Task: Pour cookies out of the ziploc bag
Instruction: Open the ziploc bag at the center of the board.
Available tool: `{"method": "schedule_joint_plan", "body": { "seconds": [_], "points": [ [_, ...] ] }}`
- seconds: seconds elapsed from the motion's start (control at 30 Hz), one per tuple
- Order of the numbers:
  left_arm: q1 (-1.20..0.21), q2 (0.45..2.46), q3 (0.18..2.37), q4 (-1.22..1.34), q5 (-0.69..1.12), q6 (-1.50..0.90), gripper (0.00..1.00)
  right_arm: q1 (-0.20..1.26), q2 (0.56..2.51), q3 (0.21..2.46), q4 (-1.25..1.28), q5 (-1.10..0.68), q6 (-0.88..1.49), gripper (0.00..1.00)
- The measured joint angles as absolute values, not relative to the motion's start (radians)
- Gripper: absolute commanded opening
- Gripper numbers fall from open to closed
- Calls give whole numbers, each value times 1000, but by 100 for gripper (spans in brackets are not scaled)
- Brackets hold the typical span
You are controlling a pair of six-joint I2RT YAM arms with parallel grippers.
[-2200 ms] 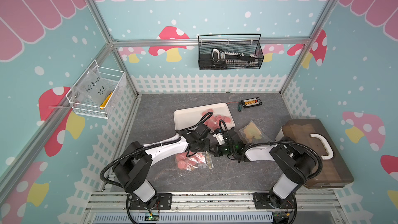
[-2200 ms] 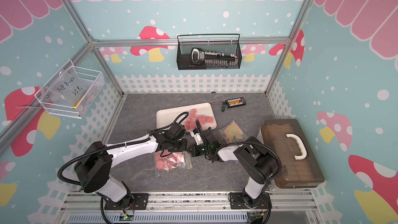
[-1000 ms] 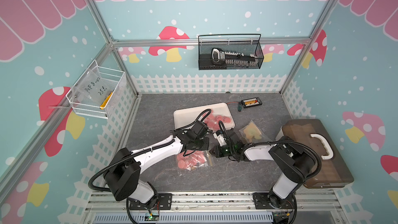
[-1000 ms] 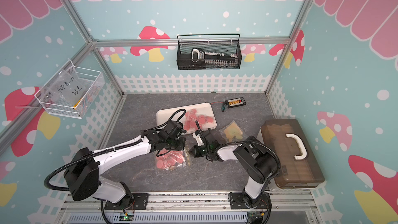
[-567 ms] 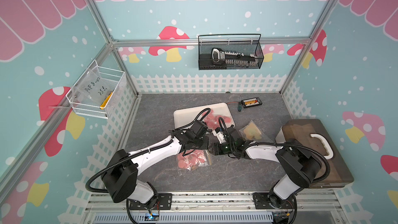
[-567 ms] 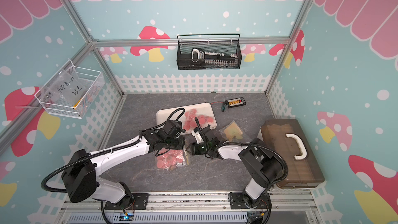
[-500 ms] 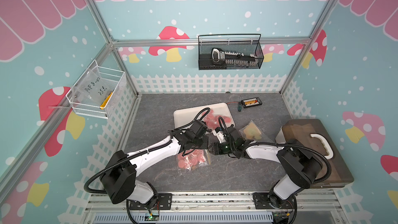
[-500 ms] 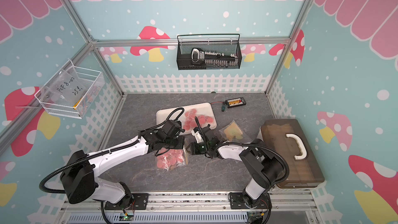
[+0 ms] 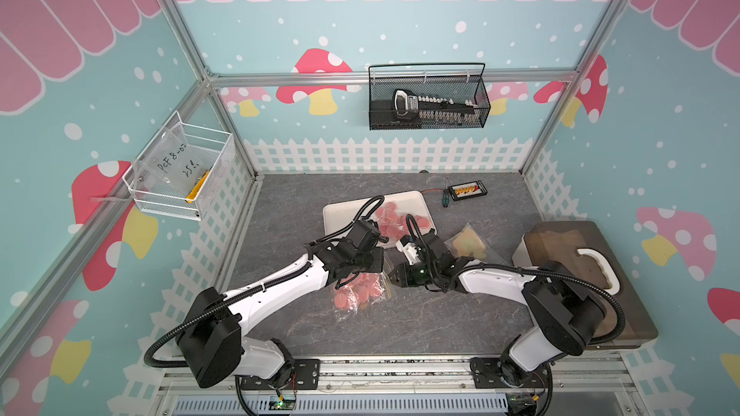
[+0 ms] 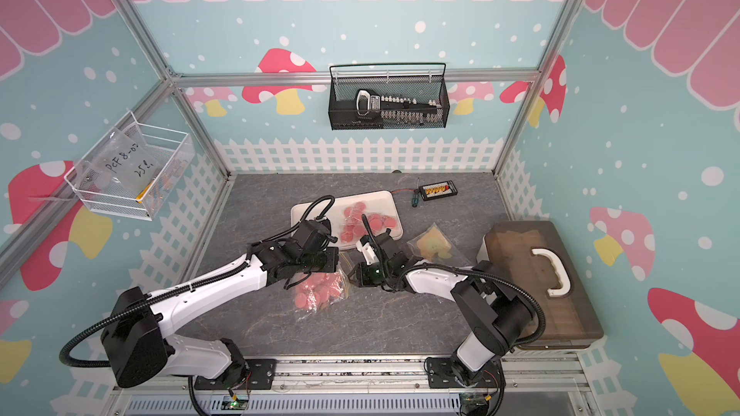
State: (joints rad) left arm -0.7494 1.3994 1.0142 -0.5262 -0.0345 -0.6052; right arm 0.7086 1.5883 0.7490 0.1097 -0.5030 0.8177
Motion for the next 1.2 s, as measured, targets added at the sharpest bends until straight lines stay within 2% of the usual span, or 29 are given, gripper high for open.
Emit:
{"method": "schedule_joint_plan", "body": {
  "seconds": [0.53, 0.83, 1.07, 1.13, 1.2],
  "points": [
    [-707, 1351, 1015, -541, -32, -563, 0, 706, 1588, 739, 83, -432, 794, 19],
    [-707, 1352, 1026, -541, 11, -532, 0, 694, 1587, 704, 73, -380, 777, 21],
    [-707, 1372, 1050, -522, 49, -504, 0, 682, 1540, 694, 40, -361, 757, 29],
    [-709, 1385, 1062, -515, 59, -492, 0, 676, 1510, 693, 20, -353, 748, 34],
    [-709, 1400, 1076, -509, 71, -479, 0, 667, 1473, 693, -2, -347, 733, 46]
  ]
}}
